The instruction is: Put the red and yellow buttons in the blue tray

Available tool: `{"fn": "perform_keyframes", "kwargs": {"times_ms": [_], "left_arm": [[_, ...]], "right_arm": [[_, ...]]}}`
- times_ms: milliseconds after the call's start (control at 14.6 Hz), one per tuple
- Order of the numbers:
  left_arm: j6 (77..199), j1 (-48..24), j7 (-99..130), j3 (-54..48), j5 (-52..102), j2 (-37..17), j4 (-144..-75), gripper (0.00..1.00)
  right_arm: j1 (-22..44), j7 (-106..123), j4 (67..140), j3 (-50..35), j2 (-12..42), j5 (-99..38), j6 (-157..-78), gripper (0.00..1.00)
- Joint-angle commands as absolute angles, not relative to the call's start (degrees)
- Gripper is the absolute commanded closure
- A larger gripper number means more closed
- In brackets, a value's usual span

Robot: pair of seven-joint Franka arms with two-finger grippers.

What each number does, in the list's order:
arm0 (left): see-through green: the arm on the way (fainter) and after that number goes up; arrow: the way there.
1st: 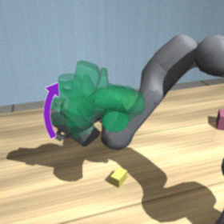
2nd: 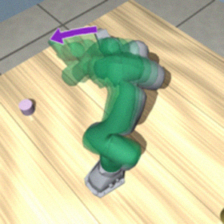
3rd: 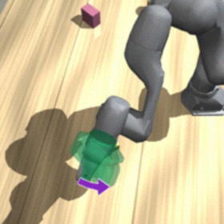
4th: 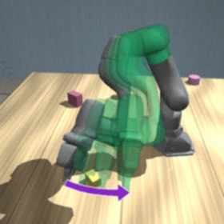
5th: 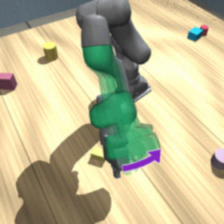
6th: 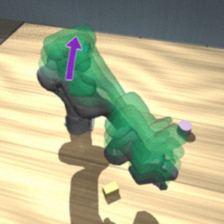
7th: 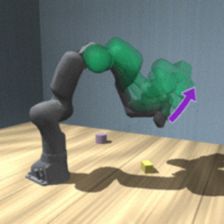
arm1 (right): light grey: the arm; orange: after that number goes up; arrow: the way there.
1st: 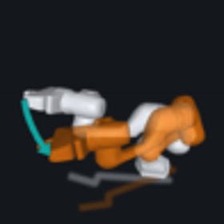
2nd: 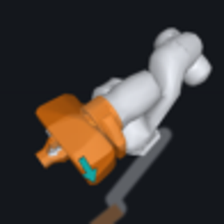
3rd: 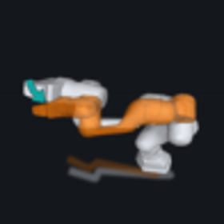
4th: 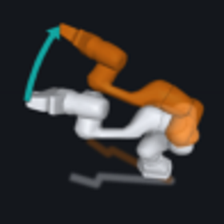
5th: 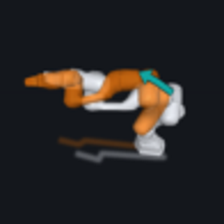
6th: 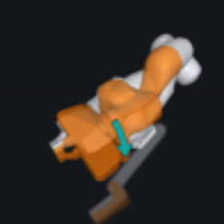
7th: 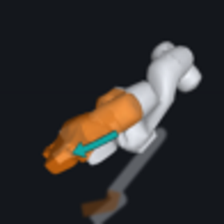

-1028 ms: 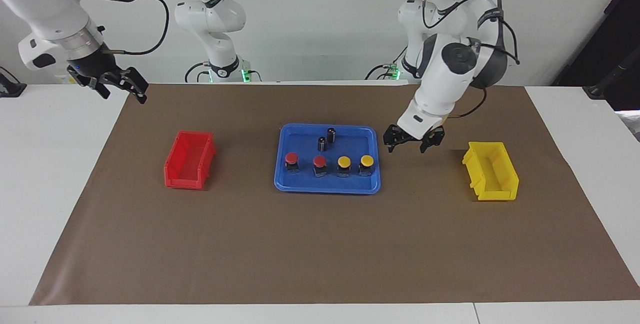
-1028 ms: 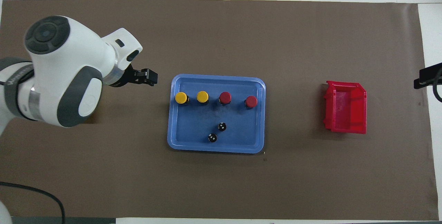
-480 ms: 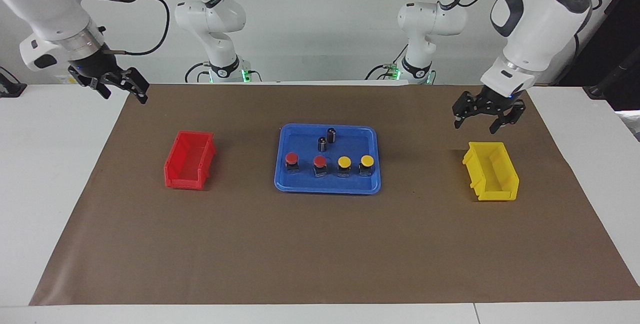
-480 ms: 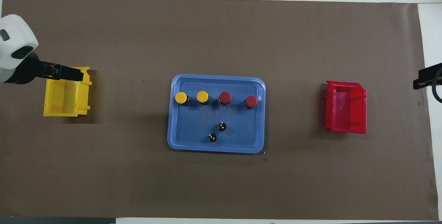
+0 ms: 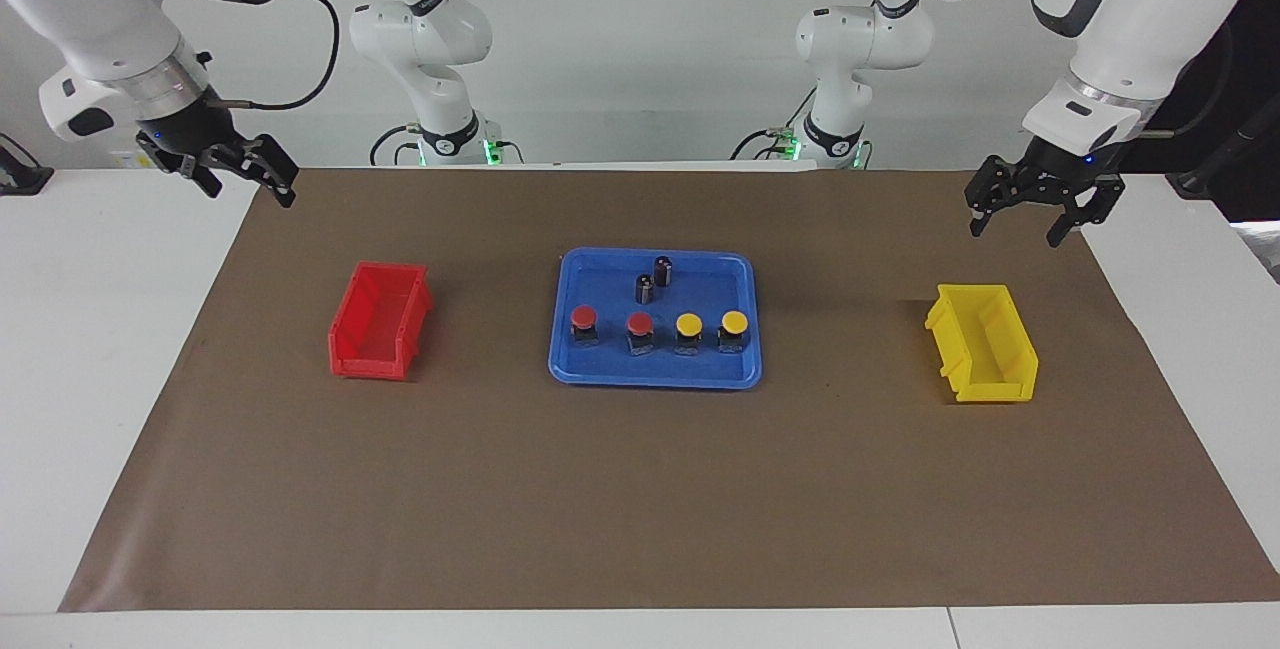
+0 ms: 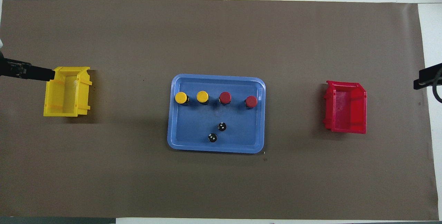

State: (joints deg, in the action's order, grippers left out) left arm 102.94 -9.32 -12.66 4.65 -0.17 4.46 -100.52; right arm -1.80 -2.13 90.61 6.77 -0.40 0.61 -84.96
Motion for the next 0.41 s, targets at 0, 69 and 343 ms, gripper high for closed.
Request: {"fn": "perform_keyframes", "kwargs": {"times_ms": [0,69,343], "left_arm": [[98.27,-9.41,-9.34,4.48,-1.76,3.78,-97.56,0.00],[97.57,-9.40,-8.01,4.48,-1.84,3.78,-97.56,0.00],[94.05,-9.40,-3.18,4.48,-2.11,3.52,-96.07,0.00]], "right_arm": [[-2.20,-1.14,91.41,6.33,-1.41,1.41,-85.08,0.00],[-2.20,-1.14,91.41,6.33,-1.41,1.41,-85.17,0.00],[-2.20,-1.23,91.49,6.33,-1.41,1.32,-85.52,0.00]]}}
